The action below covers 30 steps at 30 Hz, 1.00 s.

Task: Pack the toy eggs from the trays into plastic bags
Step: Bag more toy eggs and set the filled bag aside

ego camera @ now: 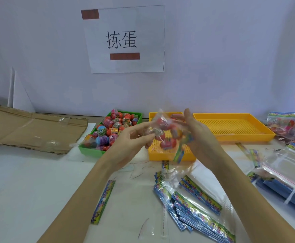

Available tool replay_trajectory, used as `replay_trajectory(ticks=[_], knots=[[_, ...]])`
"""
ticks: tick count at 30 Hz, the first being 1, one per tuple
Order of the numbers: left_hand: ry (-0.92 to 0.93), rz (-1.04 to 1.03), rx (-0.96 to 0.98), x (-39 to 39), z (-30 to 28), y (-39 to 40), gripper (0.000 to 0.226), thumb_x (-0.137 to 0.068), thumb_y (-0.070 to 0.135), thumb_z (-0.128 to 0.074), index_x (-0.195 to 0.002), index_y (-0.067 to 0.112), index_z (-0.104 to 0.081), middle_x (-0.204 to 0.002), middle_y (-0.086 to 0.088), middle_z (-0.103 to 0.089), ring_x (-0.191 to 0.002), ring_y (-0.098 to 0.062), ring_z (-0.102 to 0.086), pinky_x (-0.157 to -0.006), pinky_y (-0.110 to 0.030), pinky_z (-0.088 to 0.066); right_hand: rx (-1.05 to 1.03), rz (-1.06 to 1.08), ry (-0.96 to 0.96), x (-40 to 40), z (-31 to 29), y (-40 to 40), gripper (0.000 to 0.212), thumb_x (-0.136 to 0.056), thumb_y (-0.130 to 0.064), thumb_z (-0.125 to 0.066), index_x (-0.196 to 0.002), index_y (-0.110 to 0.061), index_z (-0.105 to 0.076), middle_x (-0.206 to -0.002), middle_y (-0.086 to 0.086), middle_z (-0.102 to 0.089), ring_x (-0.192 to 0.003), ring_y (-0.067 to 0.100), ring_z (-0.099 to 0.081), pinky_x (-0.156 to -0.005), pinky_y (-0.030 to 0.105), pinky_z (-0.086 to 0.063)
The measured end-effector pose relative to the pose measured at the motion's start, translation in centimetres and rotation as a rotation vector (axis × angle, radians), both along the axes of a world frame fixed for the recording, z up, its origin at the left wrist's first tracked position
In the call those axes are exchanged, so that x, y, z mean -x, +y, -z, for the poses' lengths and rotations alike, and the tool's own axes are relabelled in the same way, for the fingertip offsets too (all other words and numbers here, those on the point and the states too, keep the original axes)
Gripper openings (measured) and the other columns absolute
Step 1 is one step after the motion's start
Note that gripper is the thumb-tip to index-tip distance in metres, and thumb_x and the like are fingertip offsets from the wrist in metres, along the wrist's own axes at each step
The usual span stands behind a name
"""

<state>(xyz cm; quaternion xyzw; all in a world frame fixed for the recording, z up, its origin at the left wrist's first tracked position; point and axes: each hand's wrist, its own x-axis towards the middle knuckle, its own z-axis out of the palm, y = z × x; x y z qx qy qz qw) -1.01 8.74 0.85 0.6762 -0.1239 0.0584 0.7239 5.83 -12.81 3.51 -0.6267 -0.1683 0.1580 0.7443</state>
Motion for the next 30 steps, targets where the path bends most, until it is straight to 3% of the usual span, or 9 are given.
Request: replay_trajectory(ticks=[3,6,10,14,17,22,24,27,30], knots=[[0.008,0.041,-0.007,0.1,-0.3,0.0,0.048,-0.095,0.005,-0.063,-0.143,0.014,-0.063,-0.085,-0.008,-0.052,-0.079,-0.020,-0.047,-0.076,-0.028,-0.044,0.064,-0.122,-0.078,0.3,0.2,0.0,0.049,-0.095,-0.058,-0.060,-0.122,-0.020,-0.074,-0.116,0.003,-0.077,-0.108,0.021,-0.074,-0.082,0.024,-0.060],[0.004,-0.040,-0.019,-0.1,-0.1,-0.3,0.044,-0.100,-0.001,-0.060,-0.141,0.014,-0.065,-0.084,-0.003,-0.054,-0.077,-0.017,-0.048,-0.078,-0.033,-0.043,0.086,-0.056,-0.155,0.6,1.1,0.6,0.031,-0.093,-0.038,-0.074,-0.114,-0.017,-0.077,-0.104,0.007,-0.080,-0.103,0.025,-0.076,-0.084,0.024,-0.060],[-0.019,-0.130,0.025,-0.4,0.2,-0.3,0.041,-0.102,-0.002,-0.057,-0.137,0.015,-0.066,-0.086,-0.006,-0.052,-0.081,-0.018,-0.052,-0.081,-0.030,-0.048,0.093,-0.009,-0.138,0.8,1.1,1.0,0.045,-0.087,-0.051,-0.070,-0.116,-0.018,-0.076,-0.110,0.000,-0.079,-0.109,0.015,-0.073,-0.095,0.029,-0.058],[-0.046,-0.116,0.176,-0.6,0.2,-0.5,0.038,-0.099,0.006,-0.062,-0.135,0.016,-0.068,-0.089,-0.002,-0.058,-0.086,-0.013,-0.059,-0.084,-0.022,-0.053,0.178,-0.013,-0.081,0.6,1.3,0.7,0.038,-0.089,-0.042,-0.075,-0.115,-0.014,-0.076,-0.107,0.001,-0.080,-0.102,0.014,-0.076,-0.086,0.026,-0.061],[-0.046,-0.148,0.219,-1.0,0.4,-0.4,0.037,-0.097,0.012,-0.068,-0.133,0.016,-0.068,-0.092,-0.003,-0.060,-0.091,-0.015,-0.059,-0.087,-0.023,-0.053,0.095,-0.004,-0.010,0.7,1.4,0.8,0.030,-0.088,-0.035,-0.079,-0.107,-0.012,-0.079,-0.102,0.003,-0.080,-0.098,0.014,-0.076,-0.079,0.019,-0.059],[0.019,-0.314,0.225,-1.2,1.0,-1.0,0.023,-0.088,0.028,-0.075,-0.106,0.014,-0.080,-0.089,0.001,-0.074,-0.085,-0.010,-0.067,-0.085,-0.025,-0.055,-0.045,0.039,0.099,0.7,1.0,0.9,0.035,-0.076,-0.032,-0.085,-0.102,-0.011,-0.076,-0.103,0.008,-0.079,-0.093,0.016,-0.076,-0.076,0.021,-0.057],[0.022,-0.398,0.157,-1.4,1.4,-1.3,0.021,-0.092,0.024,-0.074,-0.103,0.007,-0.078,-0.089,-0.004,-0.075,-0.085,-0.015,-0.068,-0.084,-0.029,-0.055,-0.077,0.024,0.132,0.7,1.0,1.0,0.034,-0.075,-0.029,-0.085,-0.101,-0.011,-0.074,-0.106,0.011,-0.078,-0.094,0.018,-0.075,-0.077,0.024,-0.057],[0.044,-0.400,0.209,-1.4,1.2,-1.4,0.010,-0.094,0.015,-0.072,-0.098,0.006,-0.076,-0.088,-0.005,-0.073,-0.084,-0.017,-0.066,-0.082,-0.027,-0.055,-0.096,0.021,0.168,0.7,1.2,1.1,0.041,-0.076,-0.032,-0.084,-0.108,-0.010,-0.074,-0.105,0.008,-0.078,-0.090,0.016,-0.073,-0.078,0.027,-0.056],[0.056,-0.369,0.296,-1.3,0.9,-1.4,0.007,-0.092,0.013,-0.072,-0.093,0.007,-0.073,-0.082,-0.002,-0.069,-0.082,-0.017,-0.063,-0.079,-0.023,-0.055,-0.113,0.077,0.119,0.8,1.4,1.2,0.021,-0.077,-0.031,-0.082,-0.090,-0.016,-0.077,-0.098,0.002,-0.077,-0.084,0.013,-0.068,-0.081,0.027,-0.055]])
